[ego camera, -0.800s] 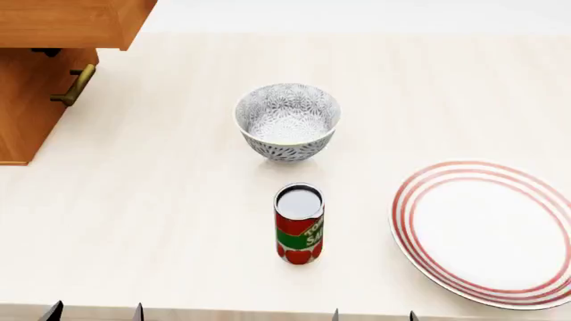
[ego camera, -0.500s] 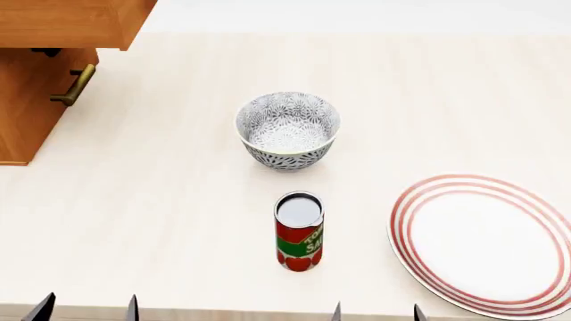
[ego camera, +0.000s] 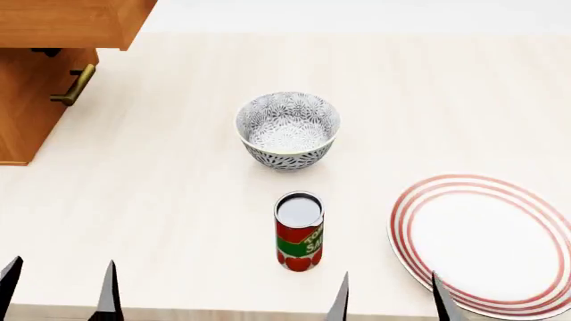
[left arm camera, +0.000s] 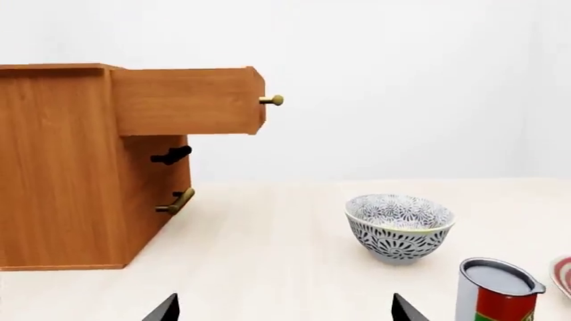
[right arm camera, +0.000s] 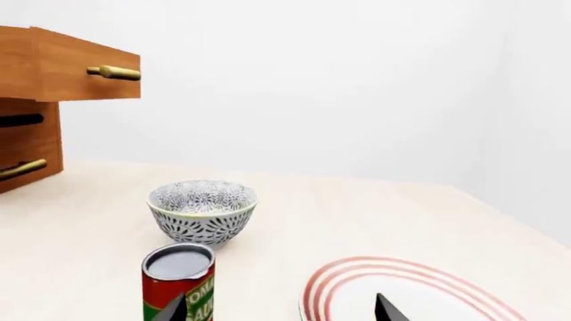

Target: Put the ketchup in the top drawer of the cabinet.

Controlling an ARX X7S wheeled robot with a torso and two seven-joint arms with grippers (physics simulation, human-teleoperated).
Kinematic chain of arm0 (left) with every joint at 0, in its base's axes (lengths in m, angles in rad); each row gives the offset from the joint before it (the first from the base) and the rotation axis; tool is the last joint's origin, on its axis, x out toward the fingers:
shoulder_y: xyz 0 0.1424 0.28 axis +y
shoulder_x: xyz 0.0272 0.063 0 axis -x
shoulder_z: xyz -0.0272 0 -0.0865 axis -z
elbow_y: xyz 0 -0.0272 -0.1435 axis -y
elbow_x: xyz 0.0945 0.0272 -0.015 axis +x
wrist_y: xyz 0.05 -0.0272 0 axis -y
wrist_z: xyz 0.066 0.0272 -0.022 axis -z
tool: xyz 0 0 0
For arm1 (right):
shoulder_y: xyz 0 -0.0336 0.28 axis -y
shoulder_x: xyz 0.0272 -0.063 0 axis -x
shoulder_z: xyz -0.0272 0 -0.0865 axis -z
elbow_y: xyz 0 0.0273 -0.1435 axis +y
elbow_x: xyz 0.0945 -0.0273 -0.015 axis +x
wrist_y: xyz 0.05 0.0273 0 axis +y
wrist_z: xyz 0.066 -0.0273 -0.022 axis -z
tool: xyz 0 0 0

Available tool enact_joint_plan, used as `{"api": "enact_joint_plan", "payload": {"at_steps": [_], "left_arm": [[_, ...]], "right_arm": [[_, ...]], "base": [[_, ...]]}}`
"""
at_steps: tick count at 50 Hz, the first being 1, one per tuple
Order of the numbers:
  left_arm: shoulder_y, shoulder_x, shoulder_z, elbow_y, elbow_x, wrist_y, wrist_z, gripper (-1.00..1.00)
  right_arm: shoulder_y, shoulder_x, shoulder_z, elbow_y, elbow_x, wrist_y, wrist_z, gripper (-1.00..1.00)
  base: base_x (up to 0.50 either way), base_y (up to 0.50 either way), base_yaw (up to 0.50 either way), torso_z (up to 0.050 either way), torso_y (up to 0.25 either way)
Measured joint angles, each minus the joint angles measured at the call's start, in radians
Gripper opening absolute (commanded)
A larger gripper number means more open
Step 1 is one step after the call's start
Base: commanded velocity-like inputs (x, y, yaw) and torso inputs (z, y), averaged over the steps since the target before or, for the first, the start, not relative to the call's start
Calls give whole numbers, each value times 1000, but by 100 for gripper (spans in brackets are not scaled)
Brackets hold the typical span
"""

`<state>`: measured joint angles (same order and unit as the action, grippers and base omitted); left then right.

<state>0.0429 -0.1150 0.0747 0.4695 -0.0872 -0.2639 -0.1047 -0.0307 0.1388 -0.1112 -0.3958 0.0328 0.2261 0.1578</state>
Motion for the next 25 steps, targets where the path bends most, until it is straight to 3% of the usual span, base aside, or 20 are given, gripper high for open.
{"api": "enact_joint_plan", "payload": {"at_steps": [25], "left_arm": [[25,-44,16,146,-11,-65,-35,100]], "right_arm": [[-22,22,-8,-96,30,28,24,100]], "base": [[480,0,0,0,0]]}}
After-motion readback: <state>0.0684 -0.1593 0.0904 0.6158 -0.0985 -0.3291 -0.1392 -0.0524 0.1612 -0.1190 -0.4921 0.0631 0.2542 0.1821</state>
